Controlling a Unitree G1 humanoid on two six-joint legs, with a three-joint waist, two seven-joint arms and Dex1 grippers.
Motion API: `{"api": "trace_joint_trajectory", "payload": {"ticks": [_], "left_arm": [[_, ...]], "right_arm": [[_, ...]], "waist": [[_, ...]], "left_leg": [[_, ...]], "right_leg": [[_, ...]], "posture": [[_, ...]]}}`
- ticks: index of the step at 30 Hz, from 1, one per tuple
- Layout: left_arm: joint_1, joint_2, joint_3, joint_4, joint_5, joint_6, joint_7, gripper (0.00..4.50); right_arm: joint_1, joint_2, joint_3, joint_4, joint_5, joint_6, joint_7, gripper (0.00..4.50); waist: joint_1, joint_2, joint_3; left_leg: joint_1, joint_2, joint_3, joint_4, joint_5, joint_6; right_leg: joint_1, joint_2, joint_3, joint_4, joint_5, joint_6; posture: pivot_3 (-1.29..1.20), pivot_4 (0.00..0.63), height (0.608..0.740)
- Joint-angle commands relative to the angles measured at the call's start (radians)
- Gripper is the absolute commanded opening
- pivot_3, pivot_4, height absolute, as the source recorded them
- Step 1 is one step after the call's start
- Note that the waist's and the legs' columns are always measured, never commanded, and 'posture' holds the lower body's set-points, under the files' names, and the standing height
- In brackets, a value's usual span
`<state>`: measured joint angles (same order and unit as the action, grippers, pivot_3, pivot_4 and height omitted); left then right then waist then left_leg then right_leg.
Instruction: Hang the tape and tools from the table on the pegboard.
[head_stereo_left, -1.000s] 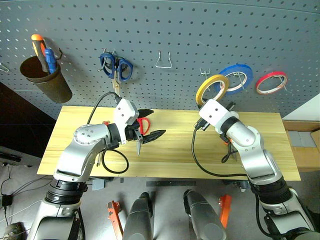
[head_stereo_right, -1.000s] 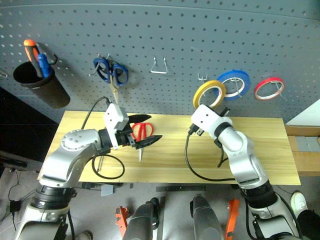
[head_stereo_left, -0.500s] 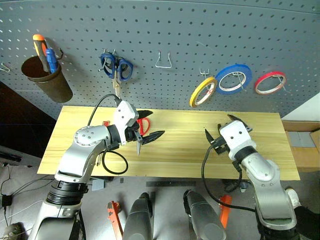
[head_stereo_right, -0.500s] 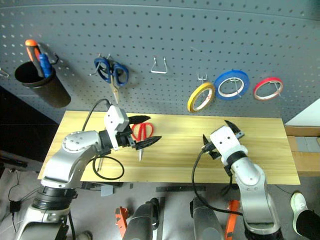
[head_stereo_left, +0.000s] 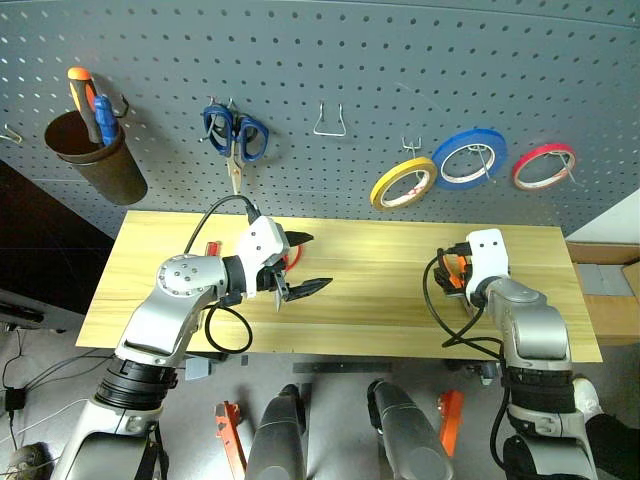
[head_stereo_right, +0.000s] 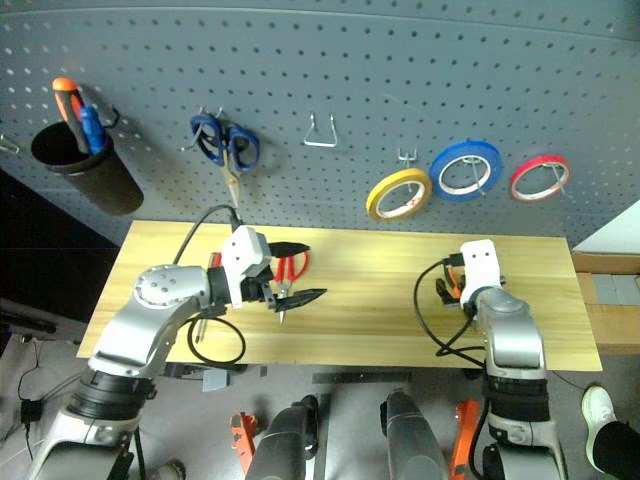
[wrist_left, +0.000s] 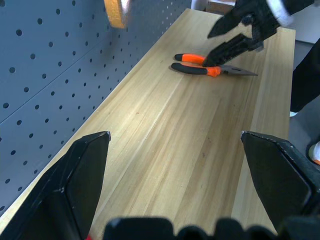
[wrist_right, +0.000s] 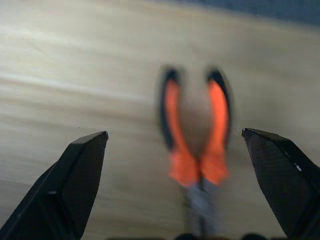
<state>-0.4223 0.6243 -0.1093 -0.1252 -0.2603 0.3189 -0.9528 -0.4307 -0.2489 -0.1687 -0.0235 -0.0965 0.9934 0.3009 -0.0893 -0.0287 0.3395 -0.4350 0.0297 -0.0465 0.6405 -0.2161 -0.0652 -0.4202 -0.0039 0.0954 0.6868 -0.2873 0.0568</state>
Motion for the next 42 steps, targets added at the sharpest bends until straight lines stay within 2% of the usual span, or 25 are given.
{"api": "trace_joint_trajectory", "payload": {"ticks": [1,17,19,24,27,32,36,38,42], "left_arm": [[0.012,0.014,0.017,-0.042,-0.001,-0.012,-0.003,4.50],[0.011,0.004,0.017,-0.045,-0.010,0.001,0.022,4.50],[0.013,0.002,0.017,-0.045,-0.011,0.000,0.026,4.50],[0.028,0.001,0.020,-0.051,-0.013,-0.003,0.033,4.50],[0.040,0.001,0.027,-0.054,-0.015,-0.004,0.039,4.50],[0.084,0.011,0.048,-0.080,-0.016,-0.001,0.058,4.50],[0.117,0.014,0.073,-0.106,-0.025,0.009,0.074,4.50],[0.123,0.016,0.078,-0.111,-0.028,0.011,0.077,4.50],[0.129,0.011,0.107,-0.116,-0.056,0.034,0.084,4.50]], "right_arm": [[-0.053,-0.027,-0.017,0.113,0.036,-0.049,-0.002,4.47],[-0.206,-0.087,-0.006,0.513,0.111,-0.161,-0.027,4.47],[-0.213,-0.090,-0.003,0.539,0.117,-0.159,-0.028,4.11],[-0.205,-0.103,0.029,0.554,0.119,-0.159,-0.015,2.59],[-0.192,-0.099,0.029,0.526,0.122,-0.158,-0.031,2.57],[-0.116,-0.097,0.007,0.320,0.137,-0.109,-0.065,2.57],[0.009,-0.065,-0.040,-0.111,0.195,0.111,-0.088,2.57],[0.033,-0.055,-0.041,-0.225,0.209,0.176,-0.096,2.57],[0.062,0.039,-0.032,-0.655,0.250,0.427,-0.136,2.57]], "waist": [[-0.003,0.000,0.000],[-0.005,0.000,0.000],[-0.005,0.000,0.000],[-0.006,0.000,0.000],[-0.006,0.000,0.000],[-0.005,0.000,0.000],[0.001,0.000,0.000],[-0.001,0.000,0.000],[-0.003,0.001,0.000]], "left_leg": [[0.000,0.000,0.000,0.000,0.000,0.000],[0.000,0.000,0.001,0.001,0.000,0.000],[0.000,0.000,0.001,0.002,0.000,0.000],[0.000,0.000,0.000,0.003,0.000,0.000],[0.000,0.000,0.000,0.003,0.000,0.000],[0.000,0.000,0.000,0.003,0.000,0.000],[-0.001,0.000,-0.001,0.002,0.000,0.000],[-0.001,0.000,-0.001,0.002,0.000,0.000],[-0.001,0.000,-0.001,0.002,0.000,0.000]], "right_leg": [[0.000,0.000,0.000,0.000,0.000,0.000],[0.000,0.000,0.001,0.002,0.000,0.000],[0.000,0.000,0.001,0.002,0.000,0.000],[0.001,0.000,0.001,0.002,0.000,0.000],[0.001,0.000,0.000,0.003,0.000,0.000],[0.001,0.000,0.000,0.003,0.000,0.000],[-0.001,0.000,0.000,0.003,0.000,0.000],[-0.001,0.000,0.000,0.003,0.000,0.000],[-0.001,0.001,0.000,0.004,0.000,0.001]], "posture": [[-0.12,0.352,0.740],[-0.11,0.338,0.740],[-0.11,0.336,0.740],[-0.12,0.330,0.740],[-0.12,0.327,0.740],[-0.12,0.321,0.740],[-0.12,0.321,0.740],[-0.12,0.321,0.740],[-0.13,0.320,0.740]]}}
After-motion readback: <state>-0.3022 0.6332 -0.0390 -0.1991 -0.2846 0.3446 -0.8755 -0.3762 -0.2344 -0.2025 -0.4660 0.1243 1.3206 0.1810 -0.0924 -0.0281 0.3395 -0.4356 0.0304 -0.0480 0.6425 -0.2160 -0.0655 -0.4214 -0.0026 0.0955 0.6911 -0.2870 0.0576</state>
